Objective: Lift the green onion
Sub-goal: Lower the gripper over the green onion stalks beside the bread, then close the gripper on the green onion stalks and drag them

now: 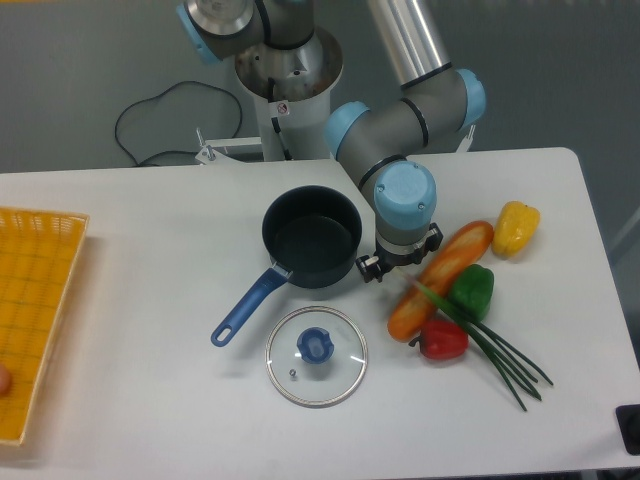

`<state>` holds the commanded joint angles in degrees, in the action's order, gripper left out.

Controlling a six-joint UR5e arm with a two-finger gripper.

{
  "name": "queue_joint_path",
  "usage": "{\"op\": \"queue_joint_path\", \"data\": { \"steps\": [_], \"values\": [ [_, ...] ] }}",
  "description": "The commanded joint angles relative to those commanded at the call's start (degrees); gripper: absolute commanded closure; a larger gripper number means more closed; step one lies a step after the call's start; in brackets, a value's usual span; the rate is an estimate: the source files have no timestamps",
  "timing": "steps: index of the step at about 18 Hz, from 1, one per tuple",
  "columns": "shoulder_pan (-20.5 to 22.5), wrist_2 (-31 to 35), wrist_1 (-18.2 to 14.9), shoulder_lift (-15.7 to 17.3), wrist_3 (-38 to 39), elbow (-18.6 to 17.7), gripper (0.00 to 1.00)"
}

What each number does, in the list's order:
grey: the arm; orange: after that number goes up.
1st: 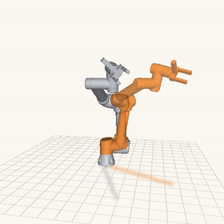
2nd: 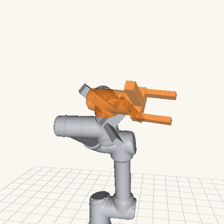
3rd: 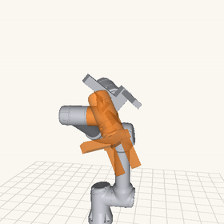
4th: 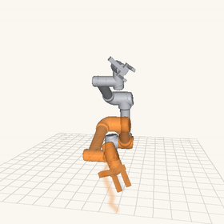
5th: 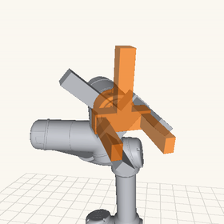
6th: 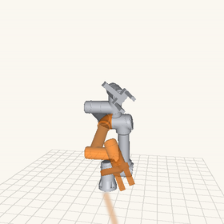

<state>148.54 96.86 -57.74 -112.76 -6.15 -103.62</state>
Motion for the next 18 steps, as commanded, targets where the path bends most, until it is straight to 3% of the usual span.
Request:
{"op": "queue_joint_path", "data": {
  "steps": [18],
  "values": [
    [-0.09, 0.18, 0.09, -0.62, 4.39, 0.88, 0.76]
  ]
}}
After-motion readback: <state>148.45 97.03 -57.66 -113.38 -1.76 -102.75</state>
